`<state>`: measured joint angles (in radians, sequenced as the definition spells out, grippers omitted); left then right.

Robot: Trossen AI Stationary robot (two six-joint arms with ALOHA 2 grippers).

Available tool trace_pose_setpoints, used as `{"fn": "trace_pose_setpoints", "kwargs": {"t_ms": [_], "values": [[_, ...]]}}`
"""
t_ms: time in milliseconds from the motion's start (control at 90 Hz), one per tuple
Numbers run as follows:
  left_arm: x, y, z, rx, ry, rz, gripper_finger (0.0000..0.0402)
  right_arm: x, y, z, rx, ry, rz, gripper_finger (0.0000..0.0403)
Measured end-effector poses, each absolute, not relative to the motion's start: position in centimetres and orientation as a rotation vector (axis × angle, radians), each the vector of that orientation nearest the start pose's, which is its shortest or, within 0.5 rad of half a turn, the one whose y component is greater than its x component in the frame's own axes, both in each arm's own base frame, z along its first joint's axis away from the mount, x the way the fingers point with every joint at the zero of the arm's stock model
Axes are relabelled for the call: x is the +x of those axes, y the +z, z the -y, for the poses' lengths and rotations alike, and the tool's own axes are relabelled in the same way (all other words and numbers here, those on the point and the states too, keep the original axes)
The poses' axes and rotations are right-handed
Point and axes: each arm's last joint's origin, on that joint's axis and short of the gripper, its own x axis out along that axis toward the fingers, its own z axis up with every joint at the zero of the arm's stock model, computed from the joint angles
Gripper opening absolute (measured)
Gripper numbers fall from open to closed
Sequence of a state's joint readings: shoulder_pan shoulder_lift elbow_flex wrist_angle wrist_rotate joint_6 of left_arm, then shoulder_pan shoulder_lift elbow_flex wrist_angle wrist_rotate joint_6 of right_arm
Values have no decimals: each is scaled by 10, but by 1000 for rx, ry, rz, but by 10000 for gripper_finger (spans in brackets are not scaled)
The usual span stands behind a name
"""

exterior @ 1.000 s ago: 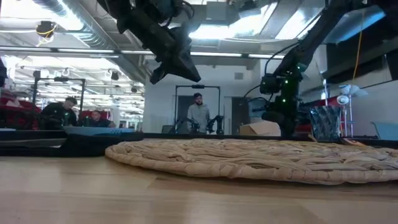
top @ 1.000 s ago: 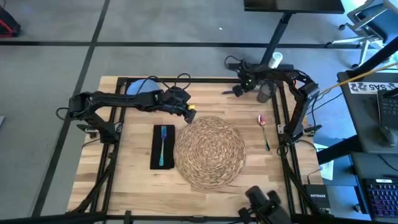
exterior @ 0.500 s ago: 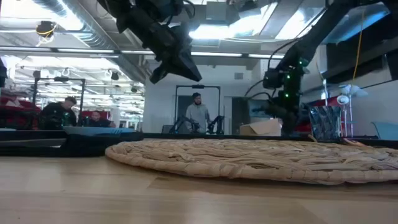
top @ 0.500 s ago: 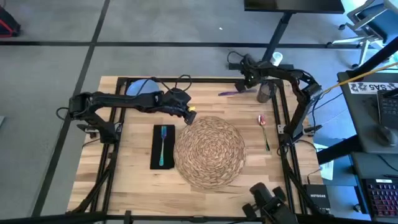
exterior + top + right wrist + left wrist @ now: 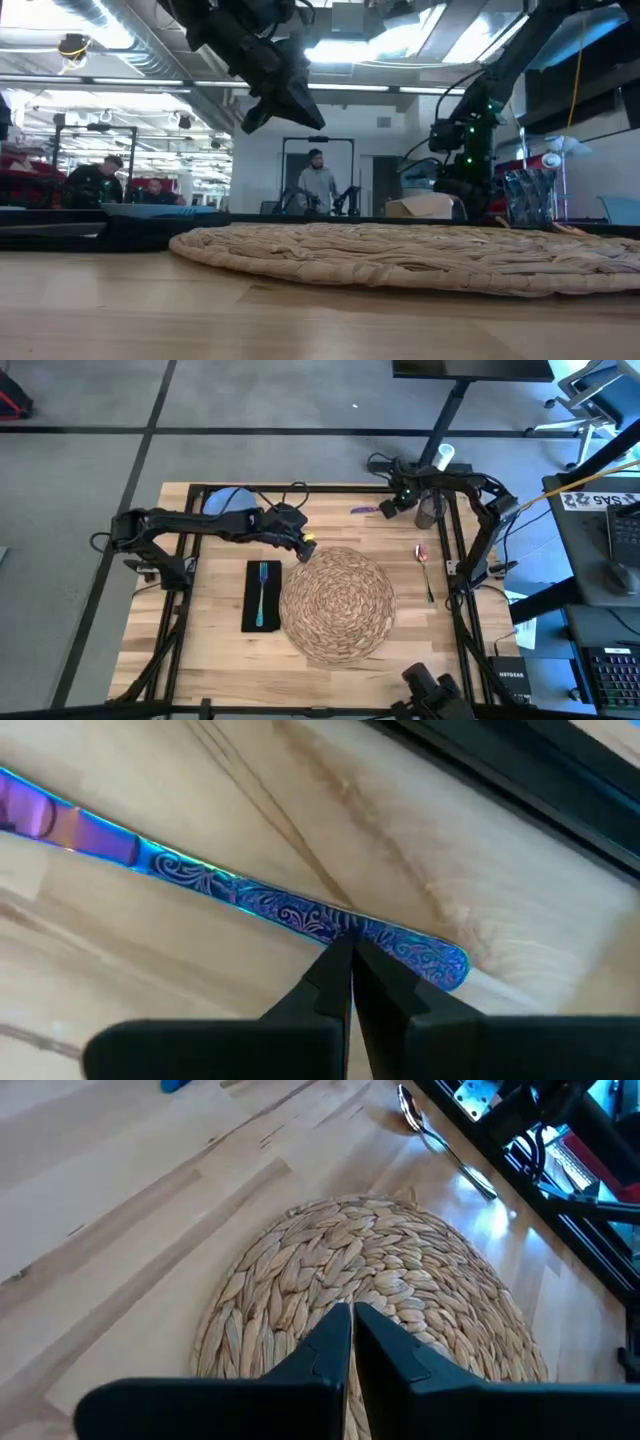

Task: Set table place
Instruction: Put the blue table knife on top of the brown placemat

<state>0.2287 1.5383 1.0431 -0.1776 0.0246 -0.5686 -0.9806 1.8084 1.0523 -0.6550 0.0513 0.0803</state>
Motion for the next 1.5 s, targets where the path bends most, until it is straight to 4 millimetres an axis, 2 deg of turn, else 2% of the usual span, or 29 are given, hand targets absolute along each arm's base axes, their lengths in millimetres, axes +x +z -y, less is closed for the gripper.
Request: {"fn": "trace_pose_setpoints", "kwargs": {"t_ms": [356, 656, 1156, 1356, 1500], "values": [[323, 243, -74, -629, 382, -598, 0, 187, 150, 268, 837, -696, -1137, 0], [323, 243, -74, -629, 382, -597, 0, 188, 156, 278, 677, -803, -1161, 0], [323, 243, -74, -629, 382, -597, 0, 186, 155, 274, 665, -743, -1211, 0], [323, 243, -74, -630, 382, -597, 0, 185, 156, 278, 575, -822, -1237, 0], [323, 243, -74, -630, 382, -597, 0, 185, 153, 279, 567, -809, -1249, 0]]}}
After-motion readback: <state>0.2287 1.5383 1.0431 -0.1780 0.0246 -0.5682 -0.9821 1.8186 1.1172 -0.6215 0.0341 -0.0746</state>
